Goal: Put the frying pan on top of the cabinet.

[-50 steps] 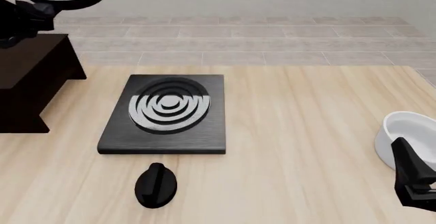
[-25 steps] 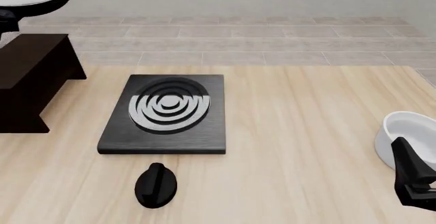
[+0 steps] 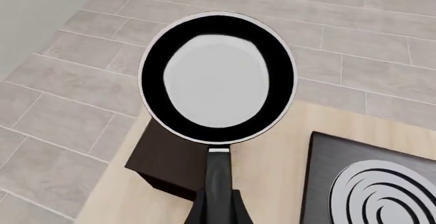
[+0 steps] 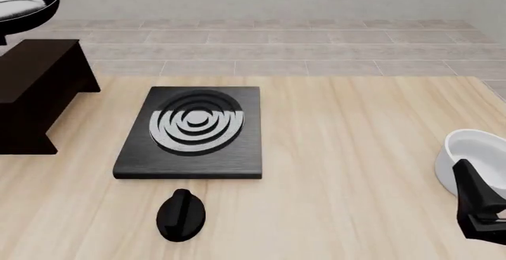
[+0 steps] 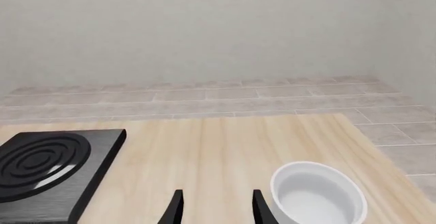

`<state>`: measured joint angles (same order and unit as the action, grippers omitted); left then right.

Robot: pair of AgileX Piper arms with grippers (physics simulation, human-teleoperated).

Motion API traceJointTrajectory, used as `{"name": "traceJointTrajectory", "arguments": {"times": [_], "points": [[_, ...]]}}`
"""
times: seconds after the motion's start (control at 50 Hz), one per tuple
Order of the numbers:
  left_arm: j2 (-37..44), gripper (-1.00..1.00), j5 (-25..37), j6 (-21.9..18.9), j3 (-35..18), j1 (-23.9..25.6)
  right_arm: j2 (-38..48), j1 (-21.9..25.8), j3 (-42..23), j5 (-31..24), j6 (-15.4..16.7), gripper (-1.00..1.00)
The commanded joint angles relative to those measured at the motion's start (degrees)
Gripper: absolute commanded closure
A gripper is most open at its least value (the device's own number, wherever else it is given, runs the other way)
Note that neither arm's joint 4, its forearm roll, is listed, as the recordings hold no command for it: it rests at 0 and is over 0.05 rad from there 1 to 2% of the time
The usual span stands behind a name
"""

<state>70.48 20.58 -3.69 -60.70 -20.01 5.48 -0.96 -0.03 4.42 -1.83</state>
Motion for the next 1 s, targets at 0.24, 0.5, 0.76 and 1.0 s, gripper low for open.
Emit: {"name": "traceJointTrajectory", "arguments": {"times": [0.24,0.5,0.76,1.0], "points": [[3.63,1.00,-5.45,0.15,2.17,-3.86,0.95,0.04,0.02,0.75,0.18,-1.00],[5.20,1.00,-7.66,0.44,4.16,-4.37,0.90,0.02,-0.02,0.58,0.32,-1.00],[6.50,1.00,-9.02,1.44,5.48,-4.28,1.10,0.17,-0.02,0.76,0.68,-1.00],[8.06,1.00,-10.95,1.61,6.72,-4.75,0.82,0.19,-0.02,0.46,0.76,-1.00]]}}
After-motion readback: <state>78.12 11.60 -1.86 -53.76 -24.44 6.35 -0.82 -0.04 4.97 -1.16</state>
